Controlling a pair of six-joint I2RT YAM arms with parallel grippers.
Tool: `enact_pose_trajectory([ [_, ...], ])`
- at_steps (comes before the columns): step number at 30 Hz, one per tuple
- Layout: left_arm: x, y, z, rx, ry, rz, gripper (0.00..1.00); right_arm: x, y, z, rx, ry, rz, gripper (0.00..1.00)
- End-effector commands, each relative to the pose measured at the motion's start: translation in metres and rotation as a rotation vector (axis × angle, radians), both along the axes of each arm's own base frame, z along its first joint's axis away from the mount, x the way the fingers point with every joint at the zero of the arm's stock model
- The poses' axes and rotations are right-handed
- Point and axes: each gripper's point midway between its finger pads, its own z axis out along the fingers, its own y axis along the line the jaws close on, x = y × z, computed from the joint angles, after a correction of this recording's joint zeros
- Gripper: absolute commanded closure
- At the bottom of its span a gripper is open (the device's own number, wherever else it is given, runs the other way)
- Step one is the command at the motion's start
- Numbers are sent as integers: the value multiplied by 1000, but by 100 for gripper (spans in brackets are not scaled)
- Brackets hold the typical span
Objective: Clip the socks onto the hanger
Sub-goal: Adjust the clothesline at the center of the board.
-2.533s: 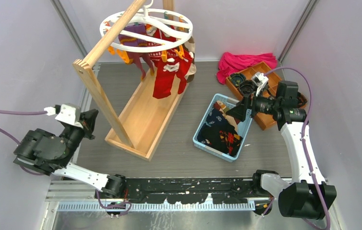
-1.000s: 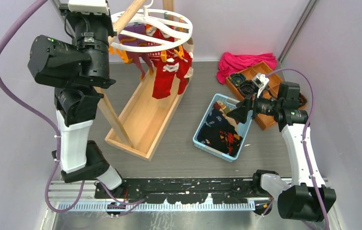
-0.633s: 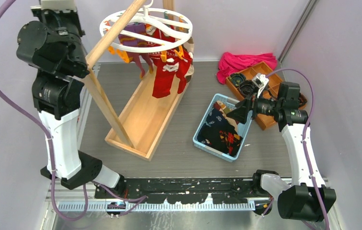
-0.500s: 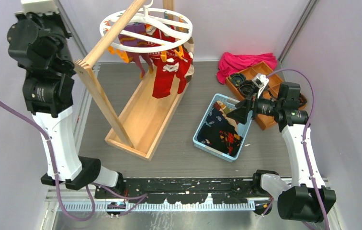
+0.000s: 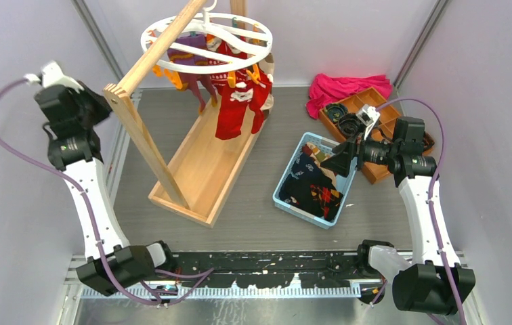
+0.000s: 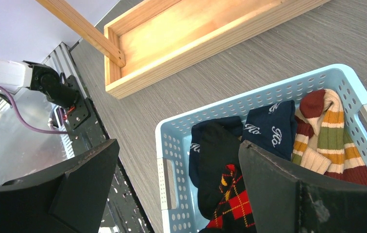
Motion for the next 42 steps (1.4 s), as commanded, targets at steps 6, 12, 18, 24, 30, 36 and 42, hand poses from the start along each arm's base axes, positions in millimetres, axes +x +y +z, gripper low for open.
enact_pose_trajectory([
  [6, -54, -77, -61, -151, 17, -234, 98, -3, 2, 11, 9, -41, 30, 0],
  [12, -57, -115, -104, -245, 133, -374, 98, -7, 3, 15, 11, -52, 39, 0],
  [18, -68, -159, -131, -239, 210, -451, 97, -8, 3, 16, 7, -60, 36, 0],
  [24, -77, -199, -154, -330, 229, -484, 97, -8, 2, 17, 5, -63, 36, 0],
  [30, -62, -234, -159, -360, 228, -434, 97, -8, 2, 16, 2, -64, 34, 0],
  [36, -42, -291, -173, -279, 281, -388, 96, -8, 1, 17, -1, -61, 28, 0],
  [42, -32, -346, -163, -280, 243, -460, 97, -6, -2, 16, -8, -60, 9, 0],
])
